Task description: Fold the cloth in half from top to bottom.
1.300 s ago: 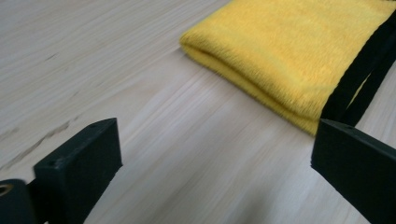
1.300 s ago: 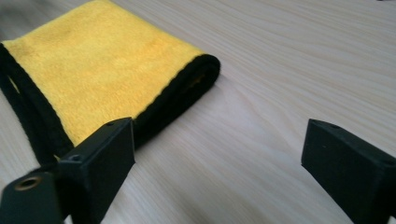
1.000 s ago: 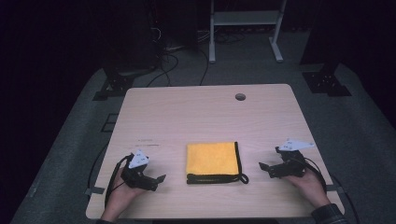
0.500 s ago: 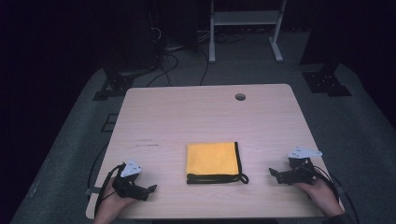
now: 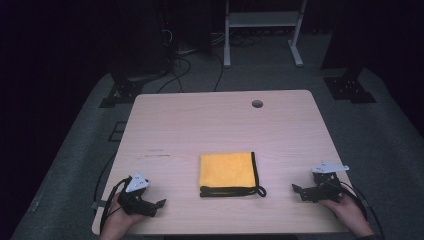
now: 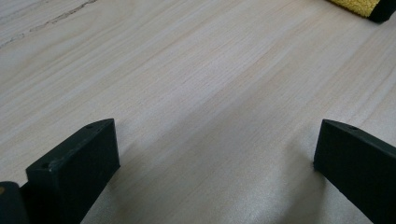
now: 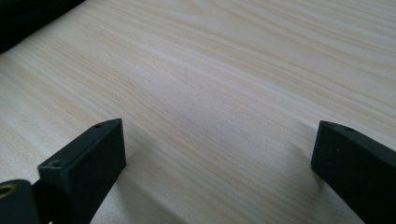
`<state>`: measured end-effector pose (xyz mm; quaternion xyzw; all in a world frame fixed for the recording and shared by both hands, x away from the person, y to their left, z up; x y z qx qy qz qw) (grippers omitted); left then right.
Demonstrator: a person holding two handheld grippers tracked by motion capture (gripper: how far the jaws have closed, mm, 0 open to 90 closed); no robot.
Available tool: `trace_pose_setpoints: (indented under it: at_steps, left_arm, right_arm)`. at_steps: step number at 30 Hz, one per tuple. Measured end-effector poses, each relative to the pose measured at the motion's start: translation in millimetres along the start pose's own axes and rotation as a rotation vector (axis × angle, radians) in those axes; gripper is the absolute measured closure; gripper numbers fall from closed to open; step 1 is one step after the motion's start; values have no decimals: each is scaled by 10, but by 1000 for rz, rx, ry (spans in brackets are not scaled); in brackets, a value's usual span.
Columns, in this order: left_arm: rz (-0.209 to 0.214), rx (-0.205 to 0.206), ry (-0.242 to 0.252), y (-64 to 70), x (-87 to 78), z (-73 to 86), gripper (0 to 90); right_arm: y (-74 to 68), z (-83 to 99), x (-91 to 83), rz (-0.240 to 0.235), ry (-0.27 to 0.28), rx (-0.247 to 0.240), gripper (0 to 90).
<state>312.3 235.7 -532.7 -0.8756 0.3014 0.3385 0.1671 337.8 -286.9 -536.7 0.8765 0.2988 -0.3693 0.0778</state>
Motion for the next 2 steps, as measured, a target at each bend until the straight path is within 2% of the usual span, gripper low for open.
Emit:
trace_pose_setpoints:
  at_steps: [2]
  left_arm:
    - [0,0,0,0,0,0,0]
  right_arm:
    - [0,0,0,0,0,0,21]
Point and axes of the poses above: each handheld gripper's, and its own axes: x roughly forward along the jaws, z roughly out of its underside, y roughly to its right, the point moved 7 cm from there along x, roughly forward along the jaws, and after that the axes turned 6 degrees about -z, right-handed, at the moved point
